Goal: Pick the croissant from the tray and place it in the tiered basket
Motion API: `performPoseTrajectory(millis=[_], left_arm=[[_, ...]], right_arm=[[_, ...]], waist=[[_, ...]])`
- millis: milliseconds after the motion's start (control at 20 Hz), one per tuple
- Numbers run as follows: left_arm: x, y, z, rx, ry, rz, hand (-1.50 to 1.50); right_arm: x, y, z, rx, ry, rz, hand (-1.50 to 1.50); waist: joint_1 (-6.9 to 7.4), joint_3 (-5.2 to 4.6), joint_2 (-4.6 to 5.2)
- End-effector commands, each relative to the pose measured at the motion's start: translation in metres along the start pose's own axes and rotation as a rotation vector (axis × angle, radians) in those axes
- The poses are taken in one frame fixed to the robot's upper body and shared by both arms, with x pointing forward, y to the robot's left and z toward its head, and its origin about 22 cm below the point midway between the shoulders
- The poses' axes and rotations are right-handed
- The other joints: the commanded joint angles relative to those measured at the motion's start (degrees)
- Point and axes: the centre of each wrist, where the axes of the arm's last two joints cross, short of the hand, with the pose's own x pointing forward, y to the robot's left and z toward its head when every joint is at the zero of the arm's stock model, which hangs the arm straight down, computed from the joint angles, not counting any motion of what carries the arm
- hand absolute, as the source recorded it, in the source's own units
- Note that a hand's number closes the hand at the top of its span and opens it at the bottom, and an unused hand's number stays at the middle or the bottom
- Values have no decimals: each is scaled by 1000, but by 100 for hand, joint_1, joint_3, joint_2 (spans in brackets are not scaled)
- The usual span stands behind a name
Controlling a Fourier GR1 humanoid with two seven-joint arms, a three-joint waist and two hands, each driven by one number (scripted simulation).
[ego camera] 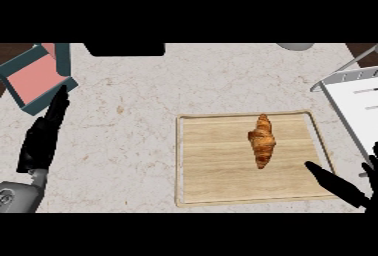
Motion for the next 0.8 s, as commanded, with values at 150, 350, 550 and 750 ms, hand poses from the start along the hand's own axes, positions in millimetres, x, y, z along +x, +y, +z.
performPoseTrajectory(millis=[150, 350, 550, 750], left_arm=[[6, -4, -5, -23, -15, 11, 0], [12, -5, -7, -28, -29, 10, 0], [5, -2, -3, -31, -15, 3, 0], [12, -13, -5, -48, -22, 10, 0]], right_arm=[[53, -12, 21, 147, 136, 289, -150], [112, -12, 7, 85, 213, 274, -150], [121, -2, 2, 153, 284, 303, -150], [115, 26, -4, 217, 351, 334, -150]], waist=[[168, 16, 28], [277, 38, 30], [281, 35, 19], [286, 39, 23]])
